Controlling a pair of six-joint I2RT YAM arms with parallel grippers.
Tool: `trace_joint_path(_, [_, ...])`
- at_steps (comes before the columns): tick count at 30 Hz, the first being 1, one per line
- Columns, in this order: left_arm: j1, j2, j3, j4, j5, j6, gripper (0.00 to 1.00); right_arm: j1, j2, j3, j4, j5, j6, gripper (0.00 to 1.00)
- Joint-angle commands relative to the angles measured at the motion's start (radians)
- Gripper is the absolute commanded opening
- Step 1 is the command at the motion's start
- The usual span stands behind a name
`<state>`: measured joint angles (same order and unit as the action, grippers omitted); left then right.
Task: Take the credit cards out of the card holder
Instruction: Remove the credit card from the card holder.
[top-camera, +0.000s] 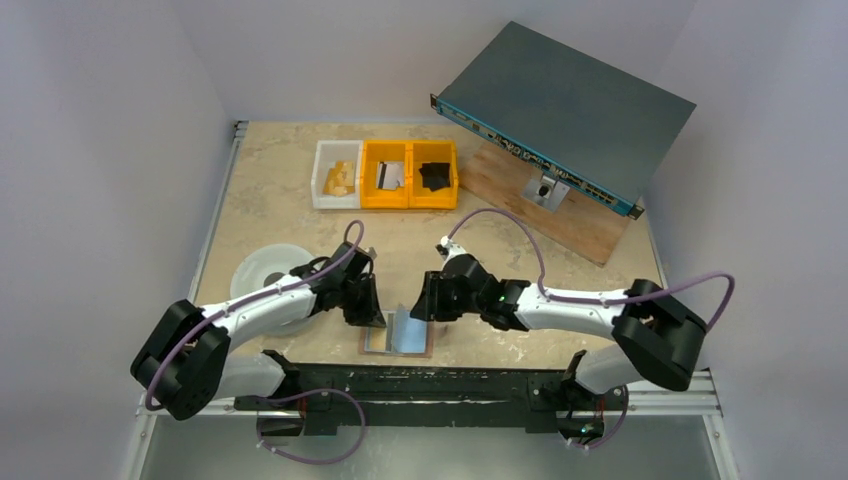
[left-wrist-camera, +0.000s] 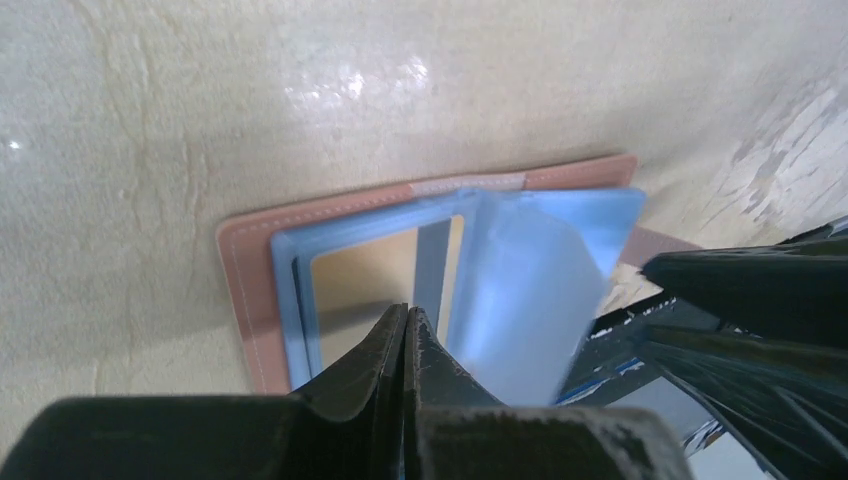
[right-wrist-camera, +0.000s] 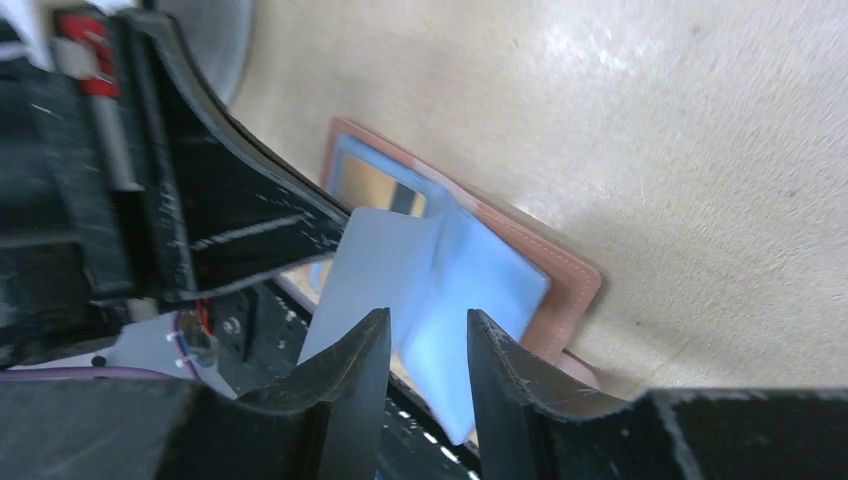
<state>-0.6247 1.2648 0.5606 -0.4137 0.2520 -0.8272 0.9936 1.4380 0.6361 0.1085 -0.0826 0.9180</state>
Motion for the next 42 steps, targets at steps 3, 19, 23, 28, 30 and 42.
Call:
trace_joint_path(3, [-0.071,-0.013,0.106,-0.042,0.014,0.012,0.0,-0.004,-0.125,0.093,-0.154,0.081,-0.03,0.36])
trace_joint_path(19, [-0.196,0.261,0.092,0.26,0.147,-0.147,0.02,0.0,-0.117,0.092,-0.2,0.126,-0.013,0.35])
trace_joint_path(23, [-0.194,0.194,0.106,0.191,0.1,-0.137,0.03,0.007,-0.083,0.082,-0.154,0.095,0.003,0.34])
trace_joint_path(28, [-0.176,0.074,0.126,0.062,0.006,-0.104,0.05,0.011,-0.019,0.073,-0.074,0.05,0.022,0.29])
trace_joint_path(30, [-0.158,0.037,0.122,0.03,-0.011,-0.091,0.05,0.011,0.012,0.07,-0.049,0.032,0.03,0.27])
trace_joint_path(42, [-0.039,-0.139,0.005,-0.072,-0.046,-0.05,0.06,-0.01,0.141,0.065,-0.032,0.011,0.026,0.2])
